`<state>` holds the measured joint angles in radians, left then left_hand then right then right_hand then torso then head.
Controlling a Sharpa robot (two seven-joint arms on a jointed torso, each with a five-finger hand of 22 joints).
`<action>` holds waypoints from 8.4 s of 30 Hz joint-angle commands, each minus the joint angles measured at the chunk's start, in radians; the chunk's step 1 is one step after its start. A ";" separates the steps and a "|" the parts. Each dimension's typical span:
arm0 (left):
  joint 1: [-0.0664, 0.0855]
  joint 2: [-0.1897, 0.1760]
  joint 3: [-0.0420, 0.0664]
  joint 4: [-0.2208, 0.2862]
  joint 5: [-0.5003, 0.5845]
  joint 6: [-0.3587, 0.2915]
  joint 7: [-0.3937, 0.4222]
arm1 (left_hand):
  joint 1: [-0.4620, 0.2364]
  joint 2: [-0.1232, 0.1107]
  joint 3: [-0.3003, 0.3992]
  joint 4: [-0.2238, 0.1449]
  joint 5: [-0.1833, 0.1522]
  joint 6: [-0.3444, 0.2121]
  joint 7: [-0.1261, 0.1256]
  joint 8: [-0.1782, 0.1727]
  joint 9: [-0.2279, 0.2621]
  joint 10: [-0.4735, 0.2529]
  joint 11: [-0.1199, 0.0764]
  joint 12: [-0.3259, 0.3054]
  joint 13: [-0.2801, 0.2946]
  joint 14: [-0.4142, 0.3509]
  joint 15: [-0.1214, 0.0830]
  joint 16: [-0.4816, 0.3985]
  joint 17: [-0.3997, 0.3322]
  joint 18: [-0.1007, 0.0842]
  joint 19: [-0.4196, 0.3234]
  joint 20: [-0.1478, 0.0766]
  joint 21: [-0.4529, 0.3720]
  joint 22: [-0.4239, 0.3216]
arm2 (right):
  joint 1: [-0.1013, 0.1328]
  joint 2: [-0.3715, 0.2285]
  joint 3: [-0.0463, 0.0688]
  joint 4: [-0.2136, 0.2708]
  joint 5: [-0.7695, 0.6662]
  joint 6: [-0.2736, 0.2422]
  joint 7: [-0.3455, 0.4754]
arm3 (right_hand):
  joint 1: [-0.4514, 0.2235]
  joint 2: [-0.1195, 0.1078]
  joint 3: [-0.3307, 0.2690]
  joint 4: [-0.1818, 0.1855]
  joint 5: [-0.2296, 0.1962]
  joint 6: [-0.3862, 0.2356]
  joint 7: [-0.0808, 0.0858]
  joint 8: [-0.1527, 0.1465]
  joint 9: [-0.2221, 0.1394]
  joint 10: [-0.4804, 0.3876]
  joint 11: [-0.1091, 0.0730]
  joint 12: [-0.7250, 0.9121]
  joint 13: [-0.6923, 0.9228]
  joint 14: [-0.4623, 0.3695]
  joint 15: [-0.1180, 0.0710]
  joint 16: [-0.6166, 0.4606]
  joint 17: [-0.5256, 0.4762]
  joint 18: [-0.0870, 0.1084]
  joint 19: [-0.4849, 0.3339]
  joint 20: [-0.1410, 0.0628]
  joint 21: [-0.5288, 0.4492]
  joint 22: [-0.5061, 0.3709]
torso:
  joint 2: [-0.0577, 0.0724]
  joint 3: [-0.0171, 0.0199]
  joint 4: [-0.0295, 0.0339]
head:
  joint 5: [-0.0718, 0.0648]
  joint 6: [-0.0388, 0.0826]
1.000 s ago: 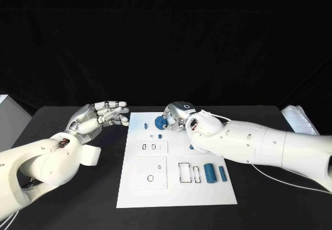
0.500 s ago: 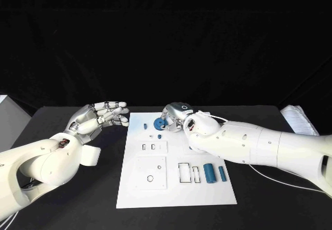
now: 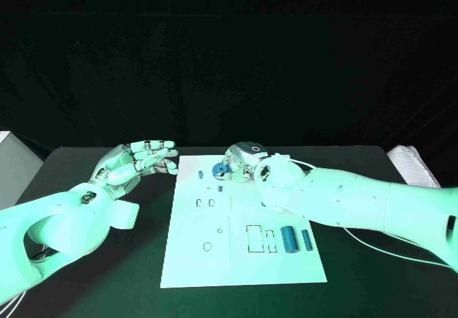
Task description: Assemble the parts on the task board
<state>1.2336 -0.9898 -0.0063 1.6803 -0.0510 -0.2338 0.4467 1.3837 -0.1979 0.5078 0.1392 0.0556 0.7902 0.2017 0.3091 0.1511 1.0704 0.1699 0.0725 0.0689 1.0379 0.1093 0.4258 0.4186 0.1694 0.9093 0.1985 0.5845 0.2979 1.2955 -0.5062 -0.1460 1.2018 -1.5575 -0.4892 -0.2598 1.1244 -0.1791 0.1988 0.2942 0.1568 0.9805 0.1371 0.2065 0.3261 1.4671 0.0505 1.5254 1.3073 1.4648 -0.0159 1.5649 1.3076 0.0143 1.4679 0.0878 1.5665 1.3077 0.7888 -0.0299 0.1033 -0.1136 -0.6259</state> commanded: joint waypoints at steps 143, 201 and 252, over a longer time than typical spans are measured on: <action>0.000 0.002 0.000 -0.022 -0.008 0.032 -0.003 | -0.005 0.004 0.001 -0.014 -0.003 -0.007 0.038 -0.010 0.001 -0.008 0.003 -0.004 0.002 -0.013 -0.001 0.010 0.007 0.008 -0.020 0.001 0.016 0.009 | -0.016 -0.361 0.001 -0.003 0.386 0.110 0.367 | 0.259 0.000 0.242 -0.142 0.025 0.062 -0.025 0.046 0.007 0.045 -0.014 -0.022 0.205 0.106 -0.013 0.006 0.263 -0.006 0.084 -0.006 -0.026 0.239 | -0.007 0.0162 -0.0146 | -0.001 -0.014; 0.001 0.039 0.000 -0.055 -0.030 0.018 -0.032 | -0.010 0.007 0.001 -0.016 -0.003 -0.003 0.037 -0.010 0.003 -0.004 0.002 -0.002 0.003 -0.011 -0.002 0.016 0.012 0.009 -0.025 0.002 0.026 0.015 | -0.041 -0.122 -0.018 0.393 0.138 -0.103 -0.156 | 0.237 0.021 0.281 -0.174 0.011 0.047 -0.031 0.098 0.033 0.040 -0.023 -0.036 0.195 0.106 -0.023 0.006 0.263 -0.013 0.100 -0.020 -0.001 0.259 | -0.025 0.0087 -0.0227 | 0.032 -0.054; 0.000 0.043 -0.001 -0.060 -0.035 0.034 -0.048 | -0.012 0.006 0.000 -0.016 -0.003 -0.003 0.037 -0.011 0.003 -0.004 0.002 -0.002 0.003 -0.010 -0.002 0.018 0.014 0.009 -0.027 0.002 0.030 0.017 | -0.107 -0.062 -0.023 0.322 0.030 -0.088 -0.214 | 0.180 -0.023 0.263 -0.159 -0.014 0.034 -0.028 0.104 0.031 0.040 -0.020 -0.040 0.194 0.106 -0.021 0.006 0.263 -0.012 0.099 -0.018 -0.003 0.257 | -0.026 0.0100 -0.0250 | 0.041 -0.077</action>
<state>1.2331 -0.9475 -0.0074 1.6195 -0.0812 -0.2200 0.3980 1.3797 -0.1940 0.5077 0.1283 0.0556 0.7902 0.2017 0.3051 0.1533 1.0669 0.1734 0.0725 0.0708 1.0308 0.1094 0.4375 0.4321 0.1695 0.8860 0.2002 0.6113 0.3144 1.1916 -0.5696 -0.1667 1.5246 -1.5147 -0.5888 -0.4709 1.3132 -0.2001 0.4631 0.1314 0.1482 1.0144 0.1103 0.3114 0.3588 1.4685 0.0269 1.4890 1.3073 1.4666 -0.0395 1.5649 1.3074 0.0144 1.4645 0.0734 1.5622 1.3080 0.7626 -0.0198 0.0781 -0.0724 -0.7016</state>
